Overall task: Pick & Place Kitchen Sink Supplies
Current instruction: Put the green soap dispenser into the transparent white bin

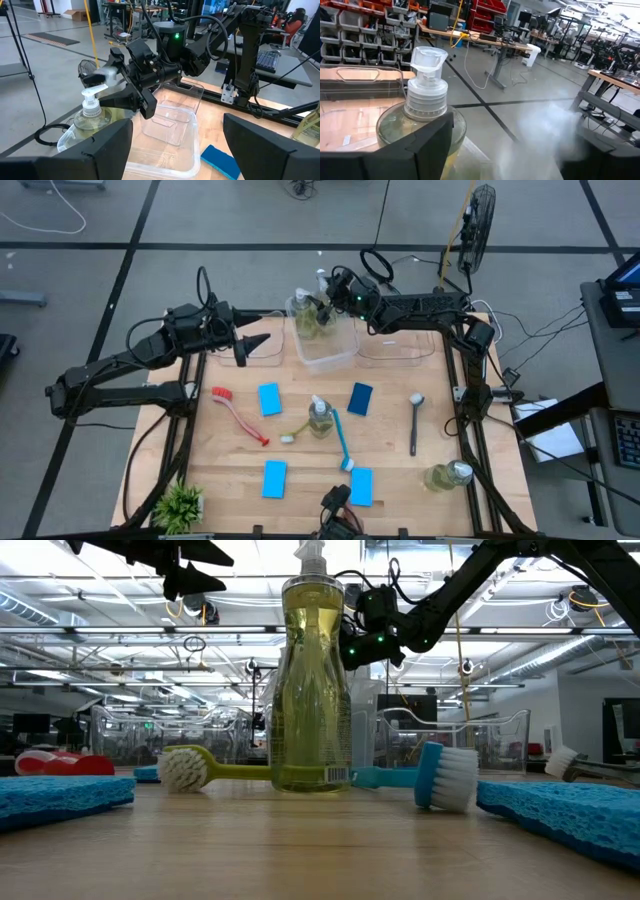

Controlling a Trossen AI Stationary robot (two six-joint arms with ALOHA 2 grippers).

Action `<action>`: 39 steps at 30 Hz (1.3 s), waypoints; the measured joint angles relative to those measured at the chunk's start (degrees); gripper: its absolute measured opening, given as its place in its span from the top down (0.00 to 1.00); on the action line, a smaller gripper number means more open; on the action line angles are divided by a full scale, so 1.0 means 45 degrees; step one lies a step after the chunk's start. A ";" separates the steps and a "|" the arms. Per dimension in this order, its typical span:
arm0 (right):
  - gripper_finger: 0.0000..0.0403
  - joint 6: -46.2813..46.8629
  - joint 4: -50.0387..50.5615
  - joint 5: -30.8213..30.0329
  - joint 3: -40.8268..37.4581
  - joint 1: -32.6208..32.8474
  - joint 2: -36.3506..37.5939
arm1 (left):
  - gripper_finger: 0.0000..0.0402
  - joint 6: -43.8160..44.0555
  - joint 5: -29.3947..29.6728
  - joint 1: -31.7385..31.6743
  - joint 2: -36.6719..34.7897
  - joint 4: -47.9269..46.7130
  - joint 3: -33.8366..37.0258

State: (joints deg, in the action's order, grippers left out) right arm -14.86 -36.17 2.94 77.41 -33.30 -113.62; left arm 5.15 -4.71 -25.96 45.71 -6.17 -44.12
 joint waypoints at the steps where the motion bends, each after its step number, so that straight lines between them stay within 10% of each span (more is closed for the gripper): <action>1: 0.26 -0.0029 -0.0006 -0.0001 0.0000 0.0003 0.0000 | 0.24 0.0000 0.0000 -0.0001 0.0000 0.0000 -0.0003; 39: 0.27 -0.0197 0.2755 0.0015 -0.0015 0.0007 0.1093 | 0.20 -0.0063 -0.0056 0.0000 0.0000 0.0000 -0.0005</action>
State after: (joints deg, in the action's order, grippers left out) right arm -15.74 -23.78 3.01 77.34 -33.27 -108.70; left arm 4.86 -4.96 -25.96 45.71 -6.17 -44.14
